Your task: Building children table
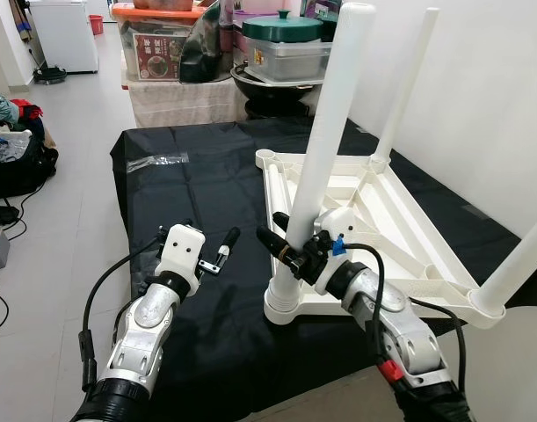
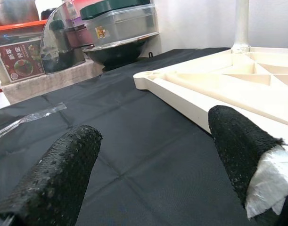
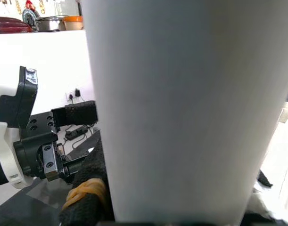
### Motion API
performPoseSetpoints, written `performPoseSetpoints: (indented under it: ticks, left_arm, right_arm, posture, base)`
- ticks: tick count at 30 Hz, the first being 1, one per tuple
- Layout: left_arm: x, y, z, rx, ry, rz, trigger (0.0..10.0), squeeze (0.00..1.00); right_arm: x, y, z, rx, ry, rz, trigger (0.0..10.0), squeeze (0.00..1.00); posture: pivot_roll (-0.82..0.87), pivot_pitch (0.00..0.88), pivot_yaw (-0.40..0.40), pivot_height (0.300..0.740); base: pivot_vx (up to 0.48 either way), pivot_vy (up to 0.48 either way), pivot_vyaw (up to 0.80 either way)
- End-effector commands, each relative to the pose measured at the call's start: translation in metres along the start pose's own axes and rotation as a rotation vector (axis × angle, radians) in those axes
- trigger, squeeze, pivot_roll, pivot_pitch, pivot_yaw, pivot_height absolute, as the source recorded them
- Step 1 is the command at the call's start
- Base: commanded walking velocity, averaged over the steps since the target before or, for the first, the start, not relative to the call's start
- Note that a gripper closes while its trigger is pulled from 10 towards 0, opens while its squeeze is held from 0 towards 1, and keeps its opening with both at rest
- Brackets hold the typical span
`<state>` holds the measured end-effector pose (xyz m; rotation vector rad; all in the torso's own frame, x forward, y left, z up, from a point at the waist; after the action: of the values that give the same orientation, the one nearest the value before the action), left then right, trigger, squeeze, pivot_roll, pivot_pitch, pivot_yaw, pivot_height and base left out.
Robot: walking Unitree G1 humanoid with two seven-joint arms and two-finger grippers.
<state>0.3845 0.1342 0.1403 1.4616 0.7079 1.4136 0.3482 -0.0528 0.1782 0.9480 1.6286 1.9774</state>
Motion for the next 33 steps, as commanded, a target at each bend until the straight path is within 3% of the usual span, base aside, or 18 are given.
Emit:
performPoseSetpoints:
  ticks: [1, 6, 9, 13, 24, 33]
  left_arm:
    - [-0.001, -0.001, 0.0, 0.004, -0.008, 0.009, 10.0, 0.0]
    - [-0.001, -0.001, 0.0, 0.004, -0.007, 0.008, 10.0, 0.0]
    - [0.0, -0.003, 0.0, 0.007, -0.004, 0.008, 10.0, 0.0]
    - [-0.001, -0.003, 0.0, 0.007, -0.003, 0.007, 10.0, 0.0]
    - [0.001, -0.002, 0.0, 0.004, 0.005, 0.007, 10.0, 0.0]
    - [0.001, -0.004, -0.001, 0.008, 0.006, 0.006, 10.0, 0.0]
  right_arm:
    - [-0.004, -0.05, -0.007, 0.166, -0.045, 0.093, 10.0, 0.0]
    - [-0.016, -0.055, -0.01, 0.182, -0.134, 0.087, 10.0, 0.0]
    - [-0.044, -0.062, -0.02, 0.21, -0.354, 0.097, 10.0, 0.0]
    - [-0.059, -0.071, -0.029, 0.251, -0.496, 0.093, 10.0, 0.0]
    - [-0.075, -0.072, -0.042, 0.265, -0.693, 0.046, 10.0, 0.0]
    - [-0.095, -0.067, -0.066, 0.193, -0.929, 0.125, 10.0, 0.0]
  posture:
    - [0.03, 0.0, -0.091, 0.74]
    - [0.03, 0.0, -0.094, 0.74]
    - [0.02, 0.0, -0.092, 0.74]
    - [0.02, 0.0, -0.092, 0.74]
    - [0.02, 0.0, -0.093, 0.74]
    - [0.02, 0.0, -0.091, 0.74]
  base:
    - [0.0, 0.0, 0.0]
    - [0.0, 0.0, 0.0]
    - [0.0, 0.0, 0.0]
    - [0.0, 0.0, 0.0]
    - [0.0, 0.0, 0.0]
    - [0.0, 0.0, 0.0]
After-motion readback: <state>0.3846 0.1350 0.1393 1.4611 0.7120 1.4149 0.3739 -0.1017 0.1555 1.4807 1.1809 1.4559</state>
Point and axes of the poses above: a point about 5 cm out from each wrist's last joint towards the gripper, its own z axis pointing out of the wrist towards the gripper, its own y axis along the axis of the wrist's last joint, x = y × z, the point moved 6 cm from there along z, pointing out of the wrist towards the gripper, and after that the axes turned 12 degrees about z, right-handed, at the moved point
